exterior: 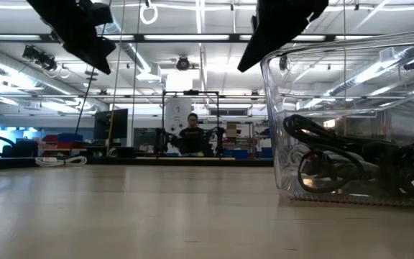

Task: Pick and place USB-C Cables
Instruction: Put the white USB charger cable into the transparent bin

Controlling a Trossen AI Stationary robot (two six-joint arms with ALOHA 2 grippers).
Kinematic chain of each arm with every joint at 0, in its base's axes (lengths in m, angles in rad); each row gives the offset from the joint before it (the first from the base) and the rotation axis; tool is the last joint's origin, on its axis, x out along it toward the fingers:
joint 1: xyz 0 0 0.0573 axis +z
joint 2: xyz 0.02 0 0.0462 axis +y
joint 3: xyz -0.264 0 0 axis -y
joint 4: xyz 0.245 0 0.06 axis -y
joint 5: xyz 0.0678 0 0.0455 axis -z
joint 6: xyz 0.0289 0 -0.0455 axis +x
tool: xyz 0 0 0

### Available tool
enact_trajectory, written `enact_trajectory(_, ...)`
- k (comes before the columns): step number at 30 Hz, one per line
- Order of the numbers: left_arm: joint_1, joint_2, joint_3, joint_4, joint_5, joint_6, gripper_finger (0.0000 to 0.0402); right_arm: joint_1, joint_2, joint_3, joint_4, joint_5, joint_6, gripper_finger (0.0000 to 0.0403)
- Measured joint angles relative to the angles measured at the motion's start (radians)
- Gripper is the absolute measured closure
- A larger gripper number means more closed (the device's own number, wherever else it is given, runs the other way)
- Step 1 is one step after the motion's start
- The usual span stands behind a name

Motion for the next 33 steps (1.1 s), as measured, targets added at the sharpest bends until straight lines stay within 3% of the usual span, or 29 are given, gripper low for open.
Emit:
enact_trajectory(5,0.060,0.000,-0.005,-0.073,0.045,-0.093,0.0260,0.000,0.000,0.000,0.051,0.000,-0.003,0.0249)
enact_trajectory(13,0.203,0.001,-0.100,-0.055,0.203,-0.092,0.0269,-0.002,0.000,0.000,0.073,0.000,-0.018,0.0249)
enact_trajectory(19,0.349,0.001,-0.180,0.092,0.232,-0.057,0.0287,-0.006,0.000,0.000,0.101,0.009,-0.082,0.0249)
enact_trajectory(26,0.500,0.001,-0.292,0.389,0.477,0.133,0.0304,-0.038,0.000,0.000,0.303,0.011,-0.331,0.0249)
enact_trajectory(29,0.546,0.001,-0.308,0.409,0.562,0.159,0.0307,-0.053,0.000,0.000,0.450,0.012,-0.475,0.0249)
enact_trajectory(33,0.605,0.001,-0.326,0.392,0.585,0.159,0.0308,-0.065,0.000,0.000,0.618,0.011,-0.671,0.0249)
